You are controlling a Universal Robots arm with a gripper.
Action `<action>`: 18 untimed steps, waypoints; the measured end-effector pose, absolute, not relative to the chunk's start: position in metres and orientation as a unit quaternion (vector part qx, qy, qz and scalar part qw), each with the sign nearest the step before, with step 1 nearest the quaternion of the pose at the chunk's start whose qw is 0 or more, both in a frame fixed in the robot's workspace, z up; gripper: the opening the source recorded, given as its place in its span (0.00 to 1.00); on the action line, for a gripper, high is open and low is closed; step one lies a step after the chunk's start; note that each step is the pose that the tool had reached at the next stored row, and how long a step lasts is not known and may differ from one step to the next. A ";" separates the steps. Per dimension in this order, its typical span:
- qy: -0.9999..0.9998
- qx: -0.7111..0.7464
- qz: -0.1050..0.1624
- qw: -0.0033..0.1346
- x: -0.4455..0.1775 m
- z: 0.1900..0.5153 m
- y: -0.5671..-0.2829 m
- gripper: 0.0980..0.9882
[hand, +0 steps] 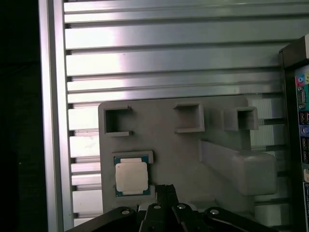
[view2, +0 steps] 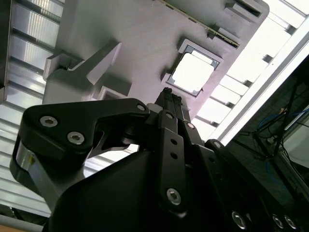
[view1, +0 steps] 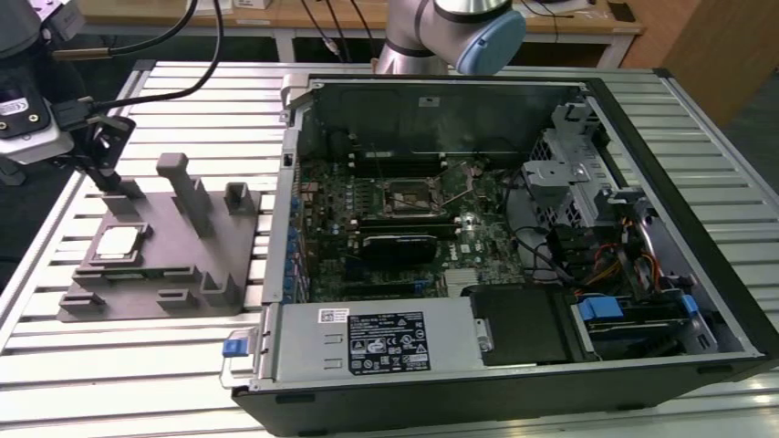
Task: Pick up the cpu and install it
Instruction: 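Pick up the cpu and move it towards the insertion slot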
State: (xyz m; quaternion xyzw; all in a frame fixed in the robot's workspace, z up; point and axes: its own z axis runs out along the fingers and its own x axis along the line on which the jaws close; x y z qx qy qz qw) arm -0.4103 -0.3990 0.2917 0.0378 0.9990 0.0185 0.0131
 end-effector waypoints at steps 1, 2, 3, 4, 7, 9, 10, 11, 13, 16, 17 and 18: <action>0.999 0.038 0.019 0.013 -0.410 0.291 -0.399 0.01; 0.999 0.038 0.019 0.013 -0.410 0.291 -0.399 0.01; 0.999 0.038 0.019 0.013 -0.411 0.290 -0.399 0.01; 0.999 0.038 0.019 0.013 -0.411 0.290 -0.399 0.01; 0.999 0.038 0.019 0.013 -0.411 0.288 -0.399 0.01; 0.999 0.038 0.019 0.013 -0.411 0.287 -0.399 0.01; 0.999 0.038 0.019 0.013 -0.411 0.286 -0.399 0.01; 0.999 0.038 0.019 0.013 -0.411 0.286 -0.399 0.01; 0.999 0.038 0.019 0.013 -0.411 0.284 -0.399 0.01; 0.999 0.038 0.019 0.013 -0.411 0.282 -0.399 0.01; 0.999 0.038 0.019 0.013 -0.412 0.282 -0.399 0.01; 0.999 0.038 0.019 0.013 -0.412 0.281 -0.399 0.01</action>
